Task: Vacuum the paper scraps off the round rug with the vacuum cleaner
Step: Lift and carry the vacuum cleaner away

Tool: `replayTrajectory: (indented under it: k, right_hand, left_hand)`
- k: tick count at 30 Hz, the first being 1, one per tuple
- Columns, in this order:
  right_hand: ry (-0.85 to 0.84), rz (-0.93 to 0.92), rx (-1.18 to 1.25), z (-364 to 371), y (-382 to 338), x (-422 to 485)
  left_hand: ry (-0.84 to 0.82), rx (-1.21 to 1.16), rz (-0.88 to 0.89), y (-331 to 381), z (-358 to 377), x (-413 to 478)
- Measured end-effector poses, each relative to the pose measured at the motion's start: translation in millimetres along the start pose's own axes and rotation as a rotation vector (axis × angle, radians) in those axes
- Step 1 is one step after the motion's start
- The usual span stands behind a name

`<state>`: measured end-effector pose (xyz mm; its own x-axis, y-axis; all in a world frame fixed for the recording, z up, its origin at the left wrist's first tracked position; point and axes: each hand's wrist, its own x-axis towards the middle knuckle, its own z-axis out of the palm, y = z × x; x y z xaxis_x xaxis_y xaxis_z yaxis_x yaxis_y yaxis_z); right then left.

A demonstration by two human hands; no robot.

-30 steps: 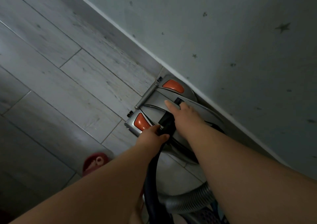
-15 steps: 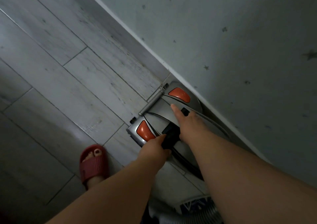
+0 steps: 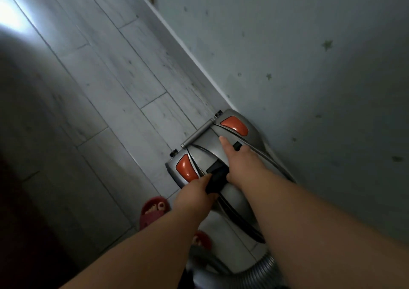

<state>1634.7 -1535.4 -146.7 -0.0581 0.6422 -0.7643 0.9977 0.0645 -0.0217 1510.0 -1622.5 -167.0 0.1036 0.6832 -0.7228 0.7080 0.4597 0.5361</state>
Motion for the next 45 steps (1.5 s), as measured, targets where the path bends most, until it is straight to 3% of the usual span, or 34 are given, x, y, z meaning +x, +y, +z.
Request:
replayTrajectory:
  k: [17,22,33,39,45]
  right_hand:
    - [0.232,-0.189,-0.015,-330,-220,-117]
    - [0.244,-0.250,-0.042,-400,-268,-102]
    - [0.215,-0.356,-0.108,-526,-380,-24]
    - [0.207,-0.350,-0.148,-588,-467,28]
    - [0.214,-0.341,-0.142,-661,-558,78]
  left_hand:
    - [0.536,0.470,0.129,65,-380,-120]
    - [0.657,0.486,0.046,76,-453,-114]
    - [0.667,0.407,-0.118,79,-621,-69]
    - [0.583,0.339,-0.100,43,-730,-17]
    - [0.613,0.347,-0.091,19,-850,22]
